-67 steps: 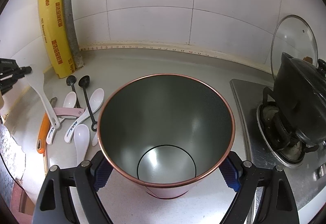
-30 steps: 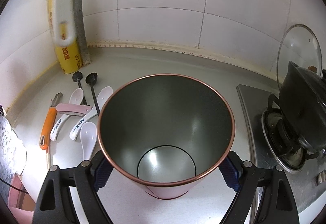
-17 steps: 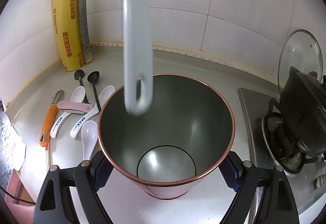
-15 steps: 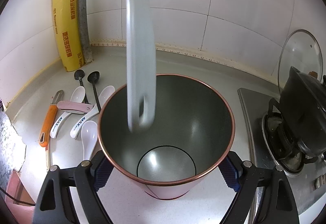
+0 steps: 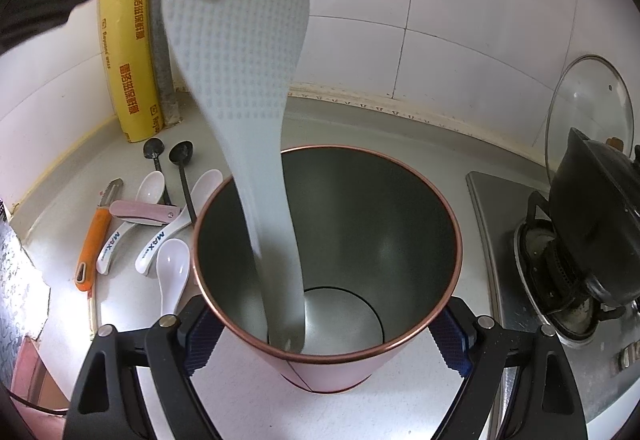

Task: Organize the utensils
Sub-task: 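Lower the paddle into the red holder and open the left gripper, then move the left gripper to the orange-handled peeler and close on it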

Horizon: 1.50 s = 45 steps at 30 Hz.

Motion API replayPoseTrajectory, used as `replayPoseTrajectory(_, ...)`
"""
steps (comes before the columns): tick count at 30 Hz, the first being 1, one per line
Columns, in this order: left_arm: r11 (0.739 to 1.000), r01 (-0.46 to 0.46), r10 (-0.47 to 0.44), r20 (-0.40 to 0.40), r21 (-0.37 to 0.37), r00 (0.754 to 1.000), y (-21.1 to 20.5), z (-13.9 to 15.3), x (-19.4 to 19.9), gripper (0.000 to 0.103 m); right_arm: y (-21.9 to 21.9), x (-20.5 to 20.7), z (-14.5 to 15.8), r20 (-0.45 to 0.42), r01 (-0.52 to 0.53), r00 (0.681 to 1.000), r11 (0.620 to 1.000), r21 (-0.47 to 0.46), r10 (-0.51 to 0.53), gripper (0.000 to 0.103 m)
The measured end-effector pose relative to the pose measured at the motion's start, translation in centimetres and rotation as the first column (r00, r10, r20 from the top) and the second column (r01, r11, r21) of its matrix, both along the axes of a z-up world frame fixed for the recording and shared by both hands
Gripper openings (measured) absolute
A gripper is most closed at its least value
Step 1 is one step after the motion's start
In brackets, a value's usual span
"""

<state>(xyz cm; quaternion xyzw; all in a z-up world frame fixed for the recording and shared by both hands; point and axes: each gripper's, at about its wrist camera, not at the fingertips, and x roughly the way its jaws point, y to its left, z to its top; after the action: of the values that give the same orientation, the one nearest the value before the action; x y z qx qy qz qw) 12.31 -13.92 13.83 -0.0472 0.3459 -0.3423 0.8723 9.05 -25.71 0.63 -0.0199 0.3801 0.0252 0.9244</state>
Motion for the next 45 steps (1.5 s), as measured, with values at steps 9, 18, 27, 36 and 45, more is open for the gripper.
replayPoseTrajectory(9, 1.000, 0.016, -0.016, -0.017, 0.018, 1.000, 0.2, 0.1, -0.5, 0.028, -0.4, 0.0, -0.2, -0.004, 0.002, 1.000, 1.000, 0.015, -0.002, 0.090)
replayPoseTrajectory(18, 0.994, -0.106, 0.107, -0.046, 0.023, 0.993, 2.9, -0.5, 0.8, 0.055, -0.6, 0.0, -0.2, -0.004, 0.003, 1.000, 1.000, 0.020, -0.003, 0.090)
replayPoseTrajectory(27, 0.942, -0.329, 0.334, -0.100, 0.062, 0.937, 9.1, -2.8, 2.4, 0.078, -0.7, -0.1, -0.2, -0.004, 0.004, 1.000, 1.000, 0.023, -0.004, 0.090)
replayPoseTrajectory(36, 0.772, -0.625, 0.635, -0.201, 0.118, 0.746, 18.7, -6.7, 3.2, 0.091, -0.7, -0.1, -0.2, -0.005, 0.004, 1.000, 1.000, 0.023, -0.004, 0.090)
replayPoseTrajectory(45, 0.620, -0.750, 0.781, -0.273, 0.232, 0.561, 24.4, -11.5, 2.3, 0.093, -0.7, -0.1, -0.2, -0.006, 0.007, 1.000, 1.000, 0.027, -0.007, 0.090)
